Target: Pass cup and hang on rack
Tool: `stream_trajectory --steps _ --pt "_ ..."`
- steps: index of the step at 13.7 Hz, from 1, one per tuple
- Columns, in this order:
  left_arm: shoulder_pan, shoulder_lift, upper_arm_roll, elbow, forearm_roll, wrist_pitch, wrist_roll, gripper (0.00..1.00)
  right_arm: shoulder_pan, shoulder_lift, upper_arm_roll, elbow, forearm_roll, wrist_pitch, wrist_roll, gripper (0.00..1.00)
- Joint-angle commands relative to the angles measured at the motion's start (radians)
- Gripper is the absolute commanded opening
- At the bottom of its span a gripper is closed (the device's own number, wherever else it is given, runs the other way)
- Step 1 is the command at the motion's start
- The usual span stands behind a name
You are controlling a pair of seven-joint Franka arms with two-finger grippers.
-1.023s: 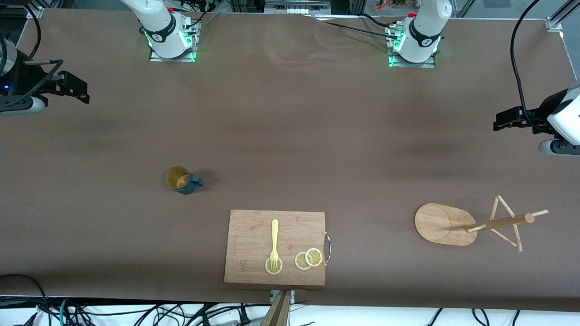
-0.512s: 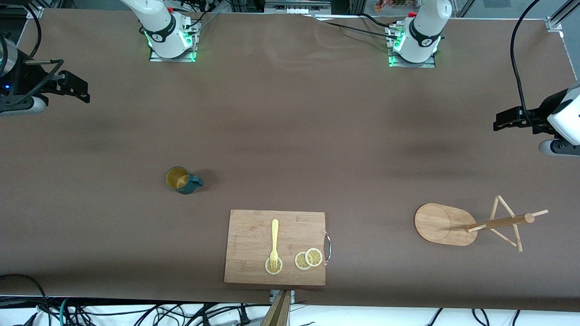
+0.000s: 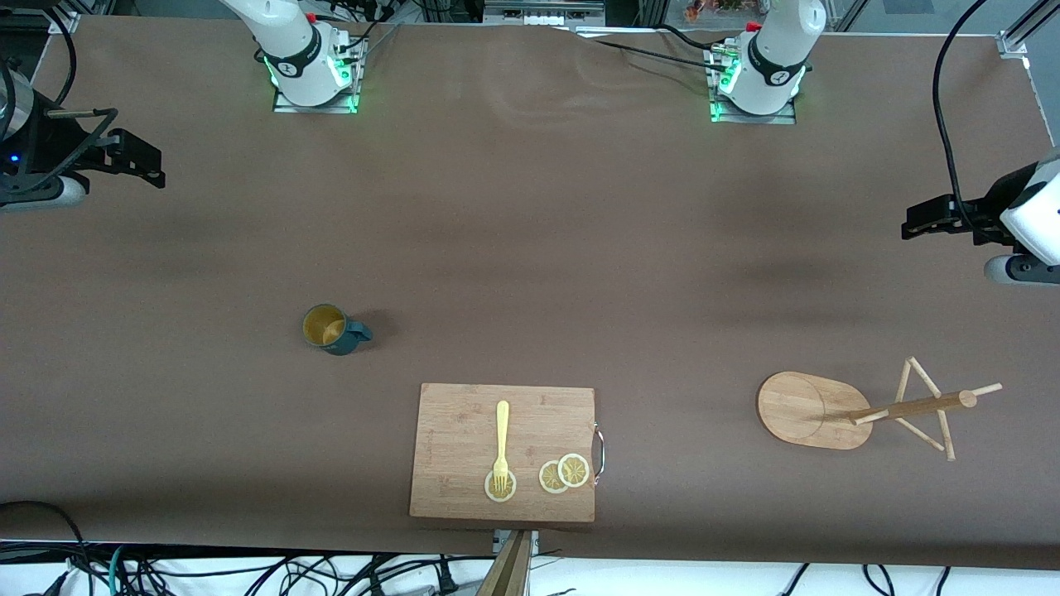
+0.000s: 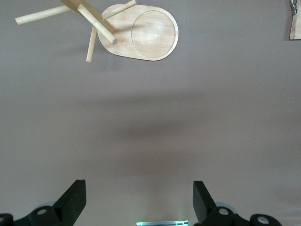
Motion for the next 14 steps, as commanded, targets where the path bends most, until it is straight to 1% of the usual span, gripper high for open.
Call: stream_trajectory --steps 1,8,9,11,14 --pt "0.002 0.013 -0.003 0.032 -0.002 -0.015 -0.001 1.0 0.002 -0.003 0.004 0.011 0.0 -0.017 0.015 1.0" --pt "0.002 0.013 -0.003 0.032 -0.002 -0.015 -0.001 1.0 0.006 -0.001 0.004 0.012 0.006 -0.003 0.006 1.0" --pt "0.002 0.013 -0.003 0.032 -0.002 -0.015 -0.001 1.0 0.006 0.007 0.004 0.012 0.018 0.011 0.0 1.0" --pt "0.002 0.013 -0.003 0.032 -0.002 -0.015 -0.001 1.0 0.003 0.062 0.003 0.014 0.032 0.089 -0.006 1.0" --pt "0.002 0.013 -0.003 0.032 -0.002 -0.015 -0.001 1.0 0.0 0.088 0.001 0.015 0.034 0.092 -0.002 1.0"
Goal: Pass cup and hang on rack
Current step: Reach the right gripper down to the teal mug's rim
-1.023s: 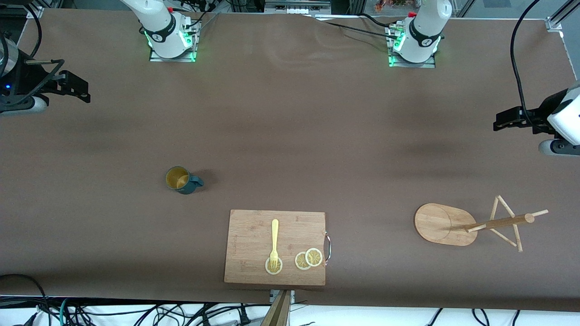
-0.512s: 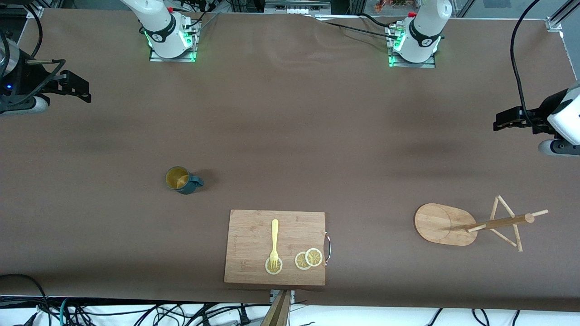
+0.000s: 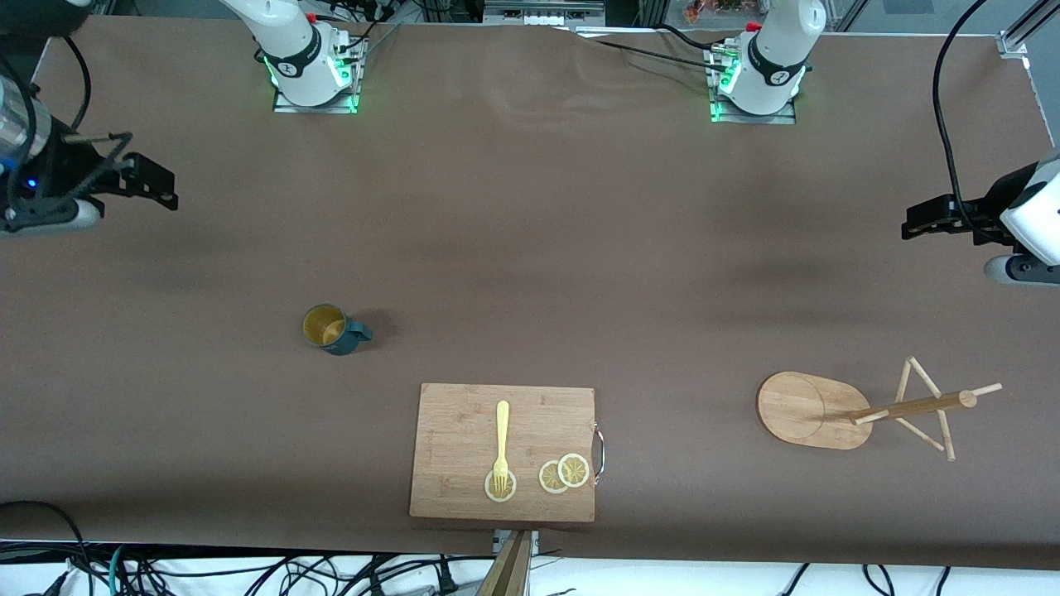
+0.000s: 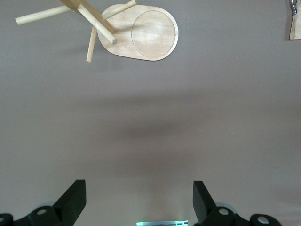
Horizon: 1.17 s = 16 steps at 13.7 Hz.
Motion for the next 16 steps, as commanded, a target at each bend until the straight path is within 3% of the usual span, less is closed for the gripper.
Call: stream_trajectory --steps 1,3,9,16 --pt "0.002 0.013 -0.003 0.032 -0.002 -0.015 -0.001 1.0 -0.001 0.029 0.001 0.014 0.014 0.008 -0.003 1.0" --pt "0.002 0.013 -0.003 0.032 -0.002 -0.015 -0.001 1.0 0.004 0.12 0.004 0.015 0.002 0.0 -0.004 1.0" --pt "0.002 0.013 -0.003 0.032 -0.002 -0.015 -0.001 1.0 0.04 0.245 0.004 0.023 0.013 0.03 -0.003 1.0" --pt "0.001 0.013 -0.003 0.032 -0.002 -0.015 -0.001 1.0 0.06 0.337 0.004 -0.218 0.026 0.503 0.014 1.0"
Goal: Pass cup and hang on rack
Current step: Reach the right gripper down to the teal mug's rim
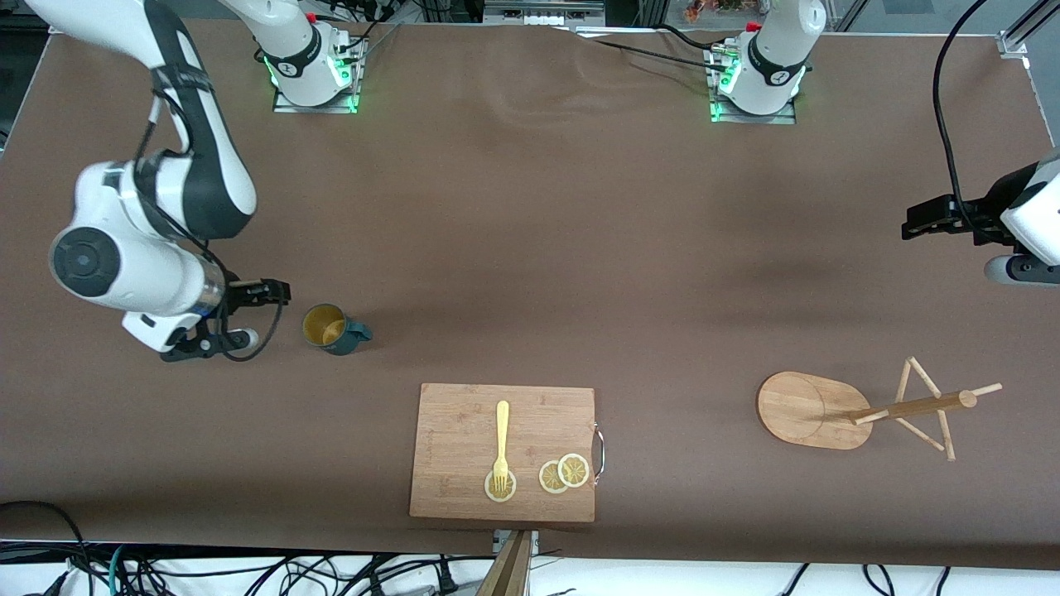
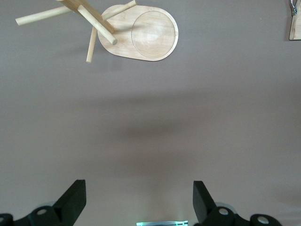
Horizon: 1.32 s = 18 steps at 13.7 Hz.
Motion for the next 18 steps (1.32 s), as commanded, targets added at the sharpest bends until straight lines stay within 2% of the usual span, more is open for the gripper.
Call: stream_trajectory --steps 1,6,7,9,13,17,18 --pt "0.002 0.012 -0.003 0.03 -0.002 -0.015 -0.001 1.0 0.002 0.017 0.0 -0.07 0.03 0.106 0.015 1.0" --pt "0.002 0.012 -0.003 0.03 -0.002 -0.015 -0.001 1.0 0.004 0.079 0.0 -0.068 0.07 0.183 0.015 0.98" --pt "0.002 0.012 -0.003 0.03 -0.002 -0.015 0.0 1.0 0.008 0.09 0.0 -0.067 0.07 0.204 0.015 0.94" --pt "0.002 0.012 -0.003 0.03 -0.002 -0.015 -0.001 1.0 0.014 0.103 0.0 -0.067 0.07 0.224 0.021 0.8" --pt "0.002 0.012 -0.003 0.03 -0.002 -0.015 -0.001 1.0 0.027 0.117 0.0 -0.067 0.071 0.226 0.067 0.43" --pt "0.002 0.012 -0.003 0.03 -0.002 -0.015 -0.001 1.0 0.033 0.123 0.001 -0.067 0.111 0.226 0.087 0.16" --pt "0.002 0.012 -0.003 0.03 -0.002 -0.015 -0.001 1.0 0.037 0.123 0.001 -0.067 0.114 0.226 0.093 0.06"
